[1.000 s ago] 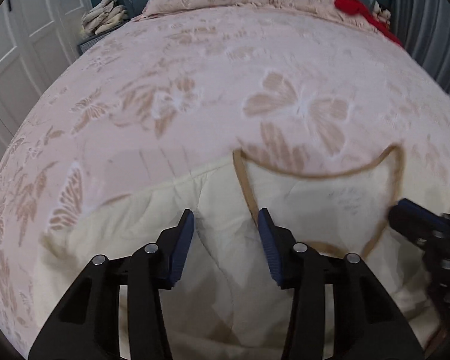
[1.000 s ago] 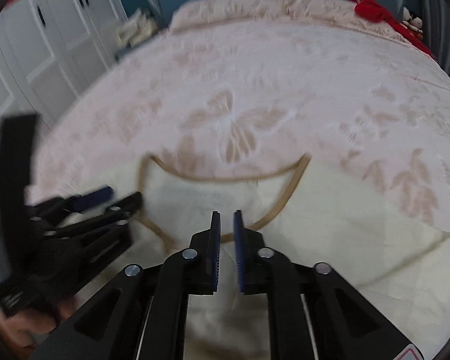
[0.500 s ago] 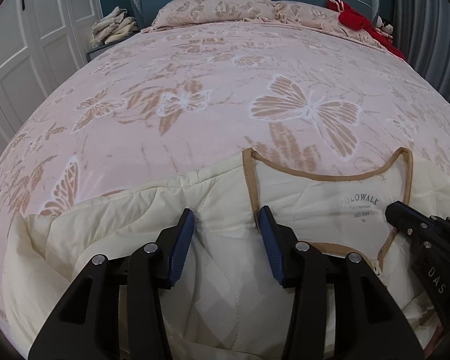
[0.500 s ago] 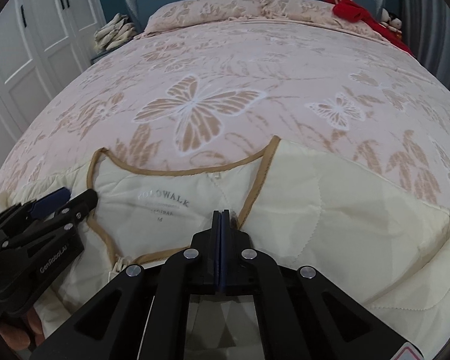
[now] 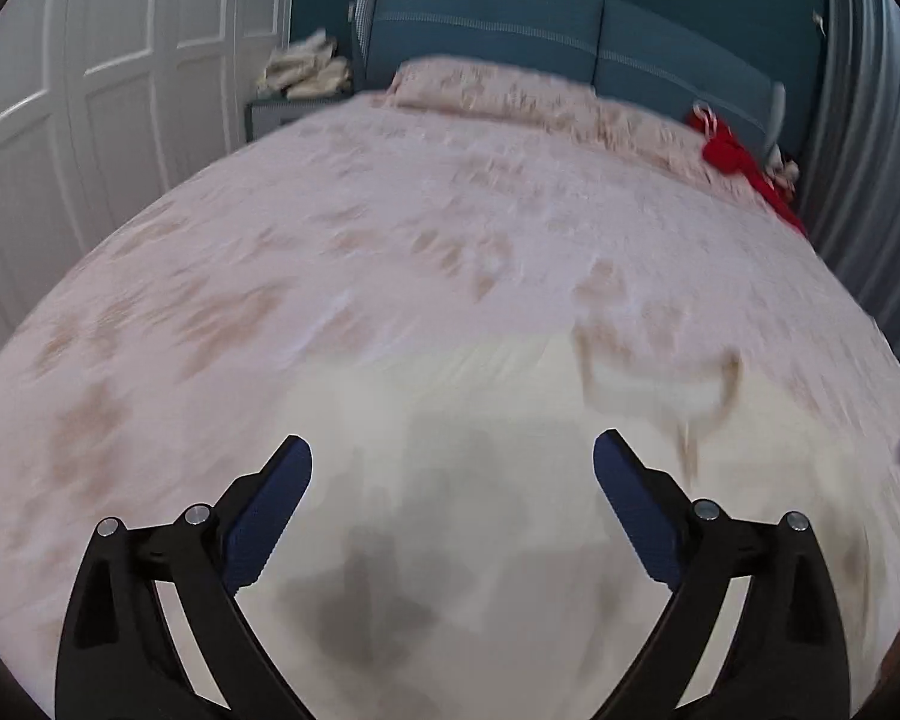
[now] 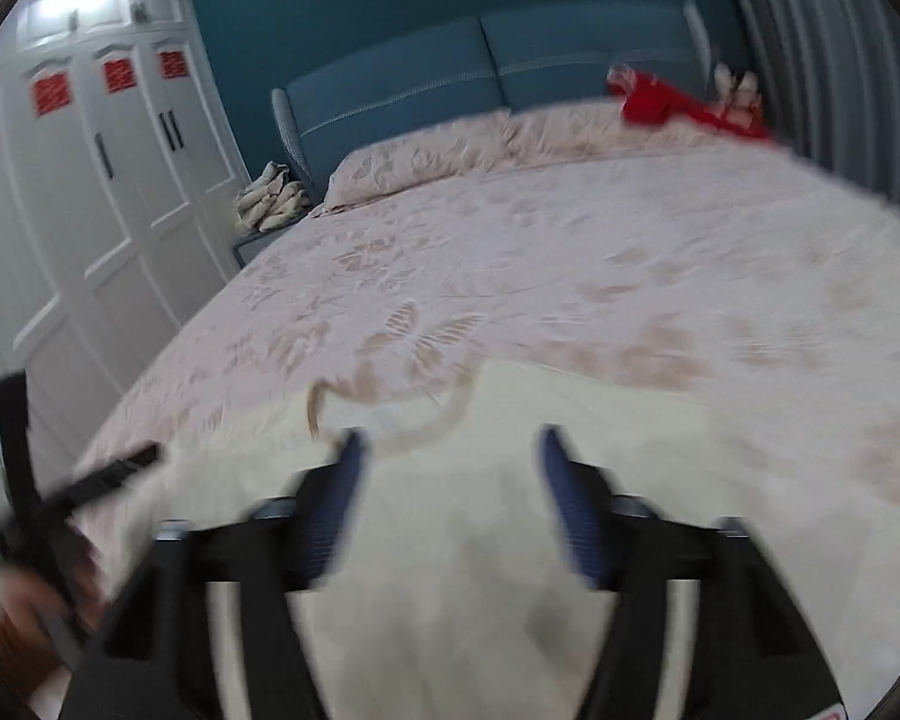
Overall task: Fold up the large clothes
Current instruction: 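Grasp the folded jacket edge with both grippers and fold it over lengthwise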
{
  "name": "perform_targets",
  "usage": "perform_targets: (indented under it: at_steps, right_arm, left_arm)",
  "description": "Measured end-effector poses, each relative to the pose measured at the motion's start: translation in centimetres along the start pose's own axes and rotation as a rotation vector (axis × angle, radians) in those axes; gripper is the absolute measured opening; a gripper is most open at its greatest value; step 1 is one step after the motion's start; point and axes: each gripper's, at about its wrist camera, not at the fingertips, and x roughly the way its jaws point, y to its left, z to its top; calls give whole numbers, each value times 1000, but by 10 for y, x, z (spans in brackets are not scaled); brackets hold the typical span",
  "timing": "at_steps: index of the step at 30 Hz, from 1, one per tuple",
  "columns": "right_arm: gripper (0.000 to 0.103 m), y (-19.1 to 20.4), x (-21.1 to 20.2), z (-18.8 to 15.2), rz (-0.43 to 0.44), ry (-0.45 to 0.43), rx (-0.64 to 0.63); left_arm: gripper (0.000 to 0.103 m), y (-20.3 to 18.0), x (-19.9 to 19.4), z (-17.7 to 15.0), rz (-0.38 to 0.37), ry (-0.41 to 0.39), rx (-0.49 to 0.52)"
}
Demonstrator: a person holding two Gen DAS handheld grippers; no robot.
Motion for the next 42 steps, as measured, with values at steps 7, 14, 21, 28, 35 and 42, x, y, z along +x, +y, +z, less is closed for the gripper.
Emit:
perform_targets:
  at_steps: [7, 14, 21, 28, 35, 42]
  right_arm:
    - [80, -105, -156, -137, -85, 333, 232]
    - [82, -136, -195, -238, -45, 414, 563]
    - [79, -100, -182, -230, 15, 343, 568]
    - [8, -84, -189, -220, -1, 368, 499]
    - [5, -75, -252, -207, 38, 417, 355]
    - [5, -36, -348, -236, 115, 675, 155]
  left_arm:
    - [97, 120, -122, -161, -77, 318, -231]
    - [97, 118, -148, -231, -95, 337, -294]
    - [57, 88, -143, -227, -127, 365, -274]
    - [12, 85, -178, -216, -175, 354, -247]
    - [7, 81, -252, -217, -237, 325, -183]
    - [7, 115, -363, -275, -232, 408, -194]
